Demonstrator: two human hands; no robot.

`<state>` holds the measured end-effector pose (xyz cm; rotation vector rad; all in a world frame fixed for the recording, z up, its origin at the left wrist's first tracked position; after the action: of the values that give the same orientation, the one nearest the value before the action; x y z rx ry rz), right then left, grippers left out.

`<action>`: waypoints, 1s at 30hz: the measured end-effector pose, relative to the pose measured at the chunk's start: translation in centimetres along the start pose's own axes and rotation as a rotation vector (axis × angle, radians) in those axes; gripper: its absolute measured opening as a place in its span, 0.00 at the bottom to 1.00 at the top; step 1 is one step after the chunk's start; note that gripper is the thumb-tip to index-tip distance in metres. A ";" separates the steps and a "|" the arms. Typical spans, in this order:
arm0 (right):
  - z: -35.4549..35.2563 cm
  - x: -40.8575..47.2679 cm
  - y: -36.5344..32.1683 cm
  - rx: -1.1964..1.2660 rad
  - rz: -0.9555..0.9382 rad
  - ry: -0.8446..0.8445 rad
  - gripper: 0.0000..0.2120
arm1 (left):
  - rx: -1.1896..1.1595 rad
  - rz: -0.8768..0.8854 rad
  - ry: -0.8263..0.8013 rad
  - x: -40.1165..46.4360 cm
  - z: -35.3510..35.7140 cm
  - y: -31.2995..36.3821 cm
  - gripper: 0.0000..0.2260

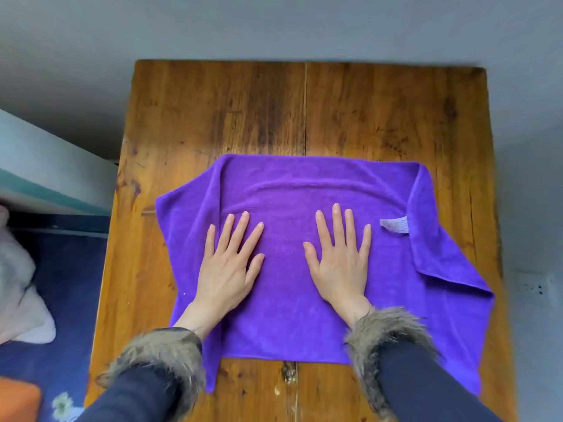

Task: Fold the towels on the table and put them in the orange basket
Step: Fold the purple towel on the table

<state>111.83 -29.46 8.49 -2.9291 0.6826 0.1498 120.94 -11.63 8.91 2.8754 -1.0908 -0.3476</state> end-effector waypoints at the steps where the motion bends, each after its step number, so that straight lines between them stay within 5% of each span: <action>1: 0.0 0.0 0.0 -0.003 0.004 0.008 0.28 | 0.000 0.003 0.001 -0.1 0.0 -0.6 0.24; 6: 0.1 0.0 -0.2 -0.017 0.020 0.024 0.28 | 0.003 0.039 -0.010 -0.3 -0.2 -1.5 0.23; 10: -0.6 0.0 -1.2 0.022 0.082 0.041 0.28 | -0.345 0.060 0.151 -0.3 -2.3 -2.3 0.20; 14: -1.9 1.0 -5.9 0.079 0.048 0.123 0.27 | -0.380 -0.273 0.413 0.3 -5.8 -8.0 0.17; 17: -1.3 2.8 -10.6 0.105 0.000 0.105 0.27 | -0.425 -0.509 0.266 2.6 -5.9 -13.1 0.16; 21: 0.5 3.5 -12.9 0.085 0.105 0.059 0.27 | -0.545 -0.401 0.065 4.8 -5.6 -15.5 0.08; 24: 1.0 3.3 -12.7 0.025 0.099 0.084 0.27 | -0.669 -0.391 0.071 5.1 -6.4 -15.7 0.04; 28: 1.0 3.4 -12.9 0.016 0.112 0.102 0.27 | -1.061 -0.439 -0.031 6.5 -8.3 -16.4 0.05; 30: 1.0 3.3 -12.9 0.013 0.116 0.101 0.27 | -0.948 -0.379 -0.085 7.4 -8.9 -17.0 0.05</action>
<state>120.50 -19.27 8.42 -2.9013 0.8648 0.0089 139.39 -4.06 14.10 2.1641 -0.2239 -0.7554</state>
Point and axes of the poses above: each hand's wrist, its own x-axis towards the middle knuckle, its own z-axis out of the palm, y = z × x, the point moved 3 cm from there along x, towards the middle knuckle, and after that the axes turned 2 degrees about -z, right-handed, at the moved point
